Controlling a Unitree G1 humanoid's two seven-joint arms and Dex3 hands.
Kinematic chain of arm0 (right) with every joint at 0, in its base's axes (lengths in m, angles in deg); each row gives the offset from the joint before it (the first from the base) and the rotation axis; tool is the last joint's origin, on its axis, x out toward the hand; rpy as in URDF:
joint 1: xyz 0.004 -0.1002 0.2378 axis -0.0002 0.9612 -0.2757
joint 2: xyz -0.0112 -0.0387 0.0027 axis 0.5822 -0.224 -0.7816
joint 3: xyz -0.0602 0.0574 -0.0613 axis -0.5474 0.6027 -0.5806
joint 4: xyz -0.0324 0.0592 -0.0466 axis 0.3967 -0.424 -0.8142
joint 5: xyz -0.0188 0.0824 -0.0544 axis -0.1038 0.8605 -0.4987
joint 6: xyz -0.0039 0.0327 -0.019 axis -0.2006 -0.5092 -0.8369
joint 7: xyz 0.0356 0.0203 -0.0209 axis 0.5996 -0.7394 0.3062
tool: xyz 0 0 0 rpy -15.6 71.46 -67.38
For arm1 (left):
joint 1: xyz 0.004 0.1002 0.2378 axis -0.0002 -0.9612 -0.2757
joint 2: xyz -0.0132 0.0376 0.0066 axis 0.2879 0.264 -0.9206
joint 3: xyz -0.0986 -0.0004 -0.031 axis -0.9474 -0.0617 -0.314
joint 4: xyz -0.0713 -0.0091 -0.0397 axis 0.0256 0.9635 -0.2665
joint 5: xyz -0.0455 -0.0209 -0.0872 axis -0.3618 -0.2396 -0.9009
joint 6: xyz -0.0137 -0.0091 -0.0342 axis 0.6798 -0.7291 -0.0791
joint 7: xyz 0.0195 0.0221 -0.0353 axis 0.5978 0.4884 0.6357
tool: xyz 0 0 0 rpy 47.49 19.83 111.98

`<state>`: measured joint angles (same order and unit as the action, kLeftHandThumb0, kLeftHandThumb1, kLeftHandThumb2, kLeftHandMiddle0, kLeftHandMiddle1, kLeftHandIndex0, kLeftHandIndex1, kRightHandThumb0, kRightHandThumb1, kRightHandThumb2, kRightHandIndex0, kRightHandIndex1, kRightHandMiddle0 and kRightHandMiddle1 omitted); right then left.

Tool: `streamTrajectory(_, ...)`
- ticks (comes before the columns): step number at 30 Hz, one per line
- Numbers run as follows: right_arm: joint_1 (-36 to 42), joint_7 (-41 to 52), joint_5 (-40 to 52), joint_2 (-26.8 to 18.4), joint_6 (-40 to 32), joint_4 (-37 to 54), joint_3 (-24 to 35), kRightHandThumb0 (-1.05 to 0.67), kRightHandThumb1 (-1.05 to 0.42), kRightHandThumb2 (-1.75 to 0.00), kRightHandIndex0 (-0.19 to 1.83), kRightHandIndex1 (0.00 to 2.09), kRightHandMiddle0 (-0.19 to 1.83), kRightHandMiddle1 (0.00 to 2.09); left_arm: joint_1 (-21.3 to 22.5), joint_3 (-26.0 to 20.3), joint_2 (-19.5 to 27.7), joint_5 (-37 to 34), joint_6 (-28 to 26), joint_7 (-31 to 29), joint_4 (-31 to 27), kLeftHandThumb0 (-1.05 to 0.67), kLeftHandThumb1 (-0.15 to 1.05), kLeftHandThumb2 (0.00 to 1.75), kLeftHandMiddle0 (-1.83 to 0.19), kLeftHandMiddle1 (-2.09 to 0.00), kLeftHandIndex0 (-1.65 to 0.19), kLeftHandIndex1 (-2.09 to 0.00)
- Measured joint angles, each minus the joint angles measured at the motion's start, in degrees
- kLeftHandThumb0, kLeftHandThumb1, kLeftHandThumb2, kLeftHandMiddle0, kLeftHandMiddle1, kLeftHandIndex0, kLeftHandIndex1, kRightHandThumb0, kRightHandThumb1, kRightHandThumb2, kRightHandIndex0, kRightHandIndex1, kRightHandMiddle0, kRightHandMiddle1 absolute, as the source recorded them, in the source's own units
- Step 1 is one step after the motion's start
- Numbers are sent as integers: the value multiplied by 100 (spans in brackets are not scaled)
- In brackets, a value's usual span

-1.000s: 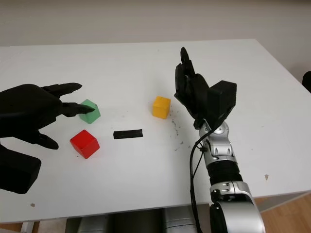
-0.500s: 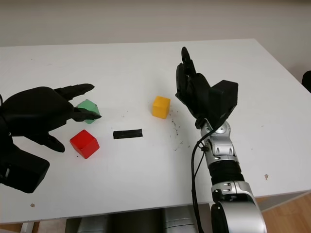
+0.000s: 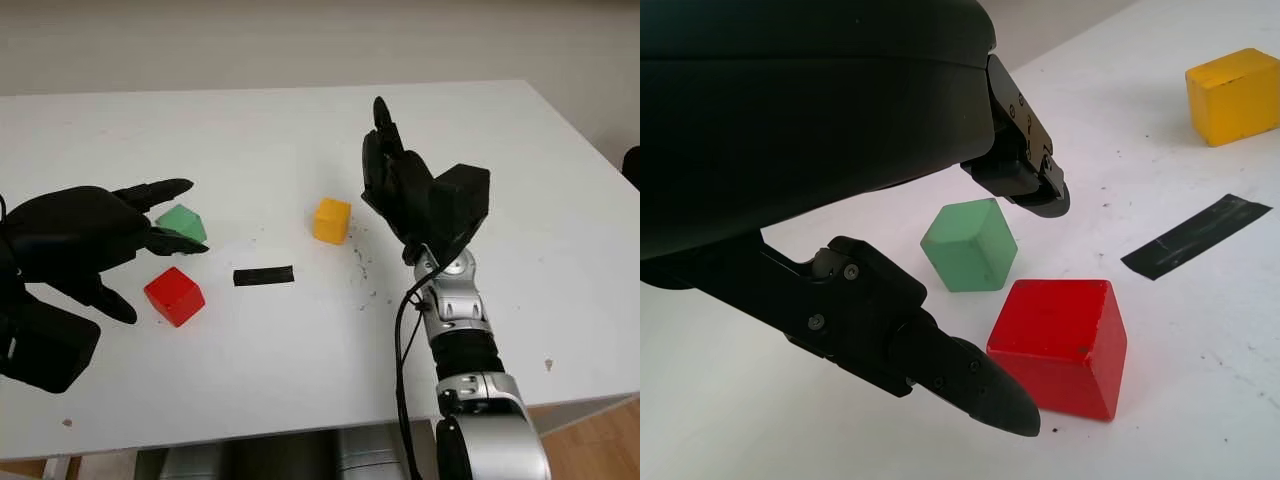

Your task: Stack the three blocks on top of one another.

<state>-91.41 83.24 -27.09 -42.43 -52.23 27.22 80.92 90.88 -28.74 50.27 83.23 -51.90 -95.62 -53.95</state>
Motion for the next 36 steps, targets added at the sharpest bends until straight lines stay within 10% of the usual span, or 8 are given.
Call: streamTrajectory(36, 1, -3, 2, -9, -71, 138, 3, -77, -105, -75, -19, 0, -19, 0, -260, 475, -467, 1378, 745, 1482, 679, -59, 84, 6, -8, -8, -68, -23)
